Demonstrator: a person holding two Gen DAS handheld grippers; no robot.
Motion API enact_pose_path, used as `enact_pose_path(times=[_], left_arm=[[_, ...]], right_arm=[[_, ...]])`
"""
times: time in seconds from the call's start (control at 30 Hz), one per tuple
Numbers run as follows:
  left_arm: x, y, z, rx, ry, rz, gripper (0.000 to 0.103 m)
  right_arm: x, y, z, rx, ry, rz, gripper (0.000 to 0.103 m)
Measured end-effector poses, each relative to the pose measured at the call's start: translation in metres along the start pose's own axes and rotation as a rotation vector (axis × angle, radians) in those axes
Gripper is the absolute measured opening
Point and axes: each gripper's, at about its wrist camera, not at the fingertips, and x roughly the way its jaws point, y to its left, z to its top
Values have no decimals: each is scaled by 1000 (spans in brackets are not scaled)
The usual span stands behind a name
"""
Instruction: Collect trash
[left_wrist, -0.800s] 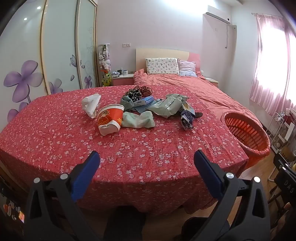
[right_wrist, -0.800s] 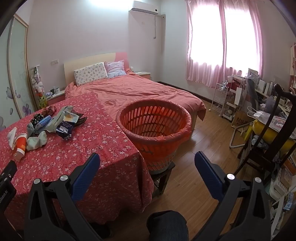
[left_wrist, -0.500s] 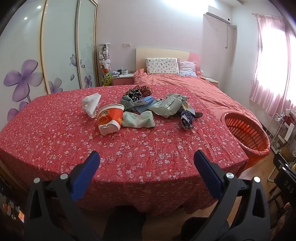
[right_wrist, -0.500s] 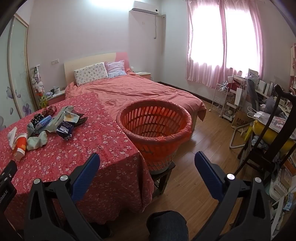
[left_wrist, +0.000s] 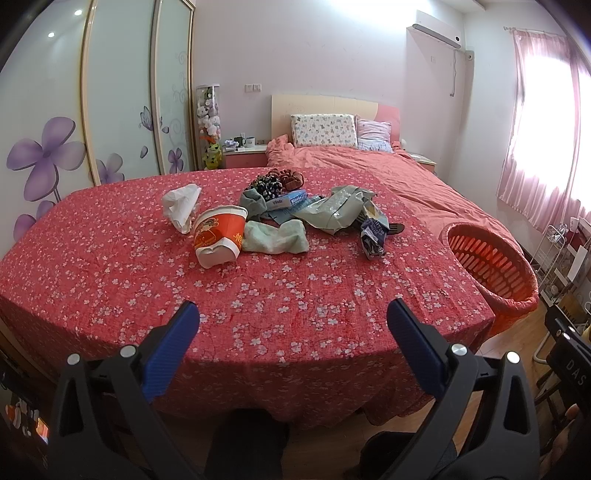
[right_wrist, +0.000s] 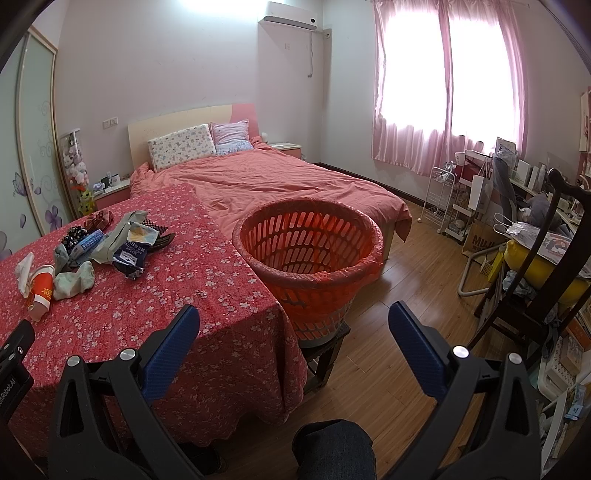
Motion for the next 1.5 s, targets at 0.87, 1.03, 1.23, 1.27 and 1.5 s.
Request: enact_pose_path(times=[0.87,1.03,1.23,1.27,1.5], left_arm=[[1,-2,-2,-3,10,-4,99],[1,-2,-2,-3,11,-5,99],[1,-2,-2,-4,12,-5,99],[2,-2,-2,-4,12,-5,99],[2,-2,-2,-5,13,-5,99]], right_arm=[[1,1,0,-2,2,-1,101],[1,1,0,-2,3,-1,101],[1,1,-1,-2,3,-1,101],[1,1,-1,-3,3,-1,101],[1,1,0,-2,5,-2,101]])
